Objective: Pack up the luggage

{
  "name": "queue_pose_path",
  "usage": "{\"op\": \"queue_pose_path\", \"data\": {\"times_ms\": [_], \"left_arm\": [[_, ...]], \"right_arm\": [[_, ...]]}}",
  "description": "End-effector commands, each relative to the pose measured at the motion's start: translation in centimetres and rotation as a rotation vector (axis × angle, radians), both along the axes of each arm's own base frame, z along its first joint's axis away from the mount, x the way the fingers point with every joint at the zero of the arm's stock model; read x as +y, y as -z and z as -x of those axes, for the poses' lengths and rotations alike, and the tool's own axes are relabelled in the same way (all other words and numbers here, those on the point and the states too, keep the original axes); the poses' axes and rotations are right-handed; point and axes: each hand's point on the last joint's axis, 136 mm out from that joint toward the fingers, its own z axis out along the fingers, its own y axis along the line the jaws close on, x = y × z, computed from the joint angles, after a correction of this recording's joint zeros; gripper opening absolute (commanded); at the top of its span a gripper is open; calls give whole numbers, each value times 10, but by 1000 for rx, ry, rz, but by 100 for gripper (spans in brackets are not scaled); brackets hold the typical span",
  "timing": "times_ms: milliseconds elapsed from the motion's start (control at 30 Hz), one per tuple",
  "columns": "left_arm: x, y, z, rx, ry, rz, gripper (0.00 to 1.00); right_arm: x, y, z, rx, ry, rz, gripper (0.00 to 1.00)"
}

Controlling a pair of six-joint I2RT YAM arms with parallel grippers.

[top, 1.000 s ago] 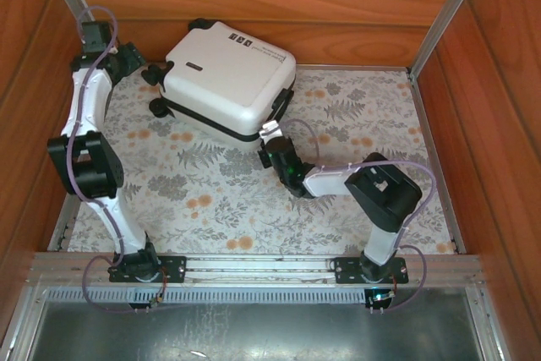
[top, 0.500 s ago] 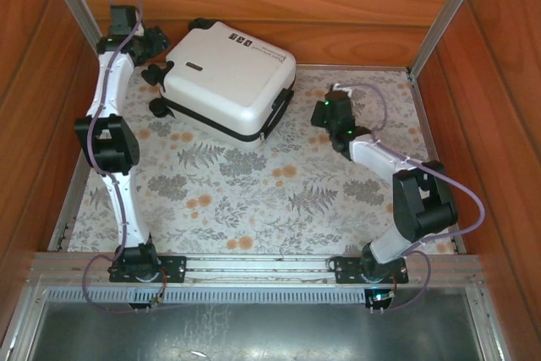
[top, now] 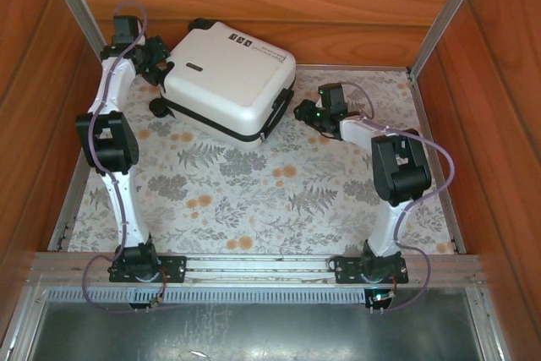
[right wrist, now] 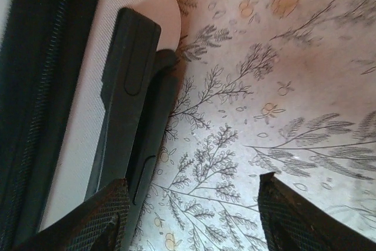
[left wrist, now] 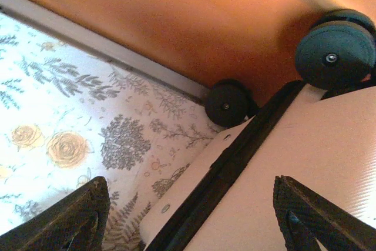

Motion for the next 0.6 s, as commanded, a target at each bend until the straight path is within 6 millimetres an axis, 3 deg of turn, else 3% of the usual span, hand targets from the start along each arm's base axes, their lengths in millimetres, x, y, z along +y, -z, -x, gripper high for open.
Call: {"op": "queue_pose_path", "data": {"times_ms": [0,367,567], "left_arm": [[-18,50,36,199,58,7,76],[-17,56,46,225,55,0,76],[-20,63,55,250,59,23,76]], "right_arm": [[22,-6,-1,38,-42,-86,64],[35,-19,-6,14,-77,-117,62],[58,-5,-8,85,-129,-107,56]]}}
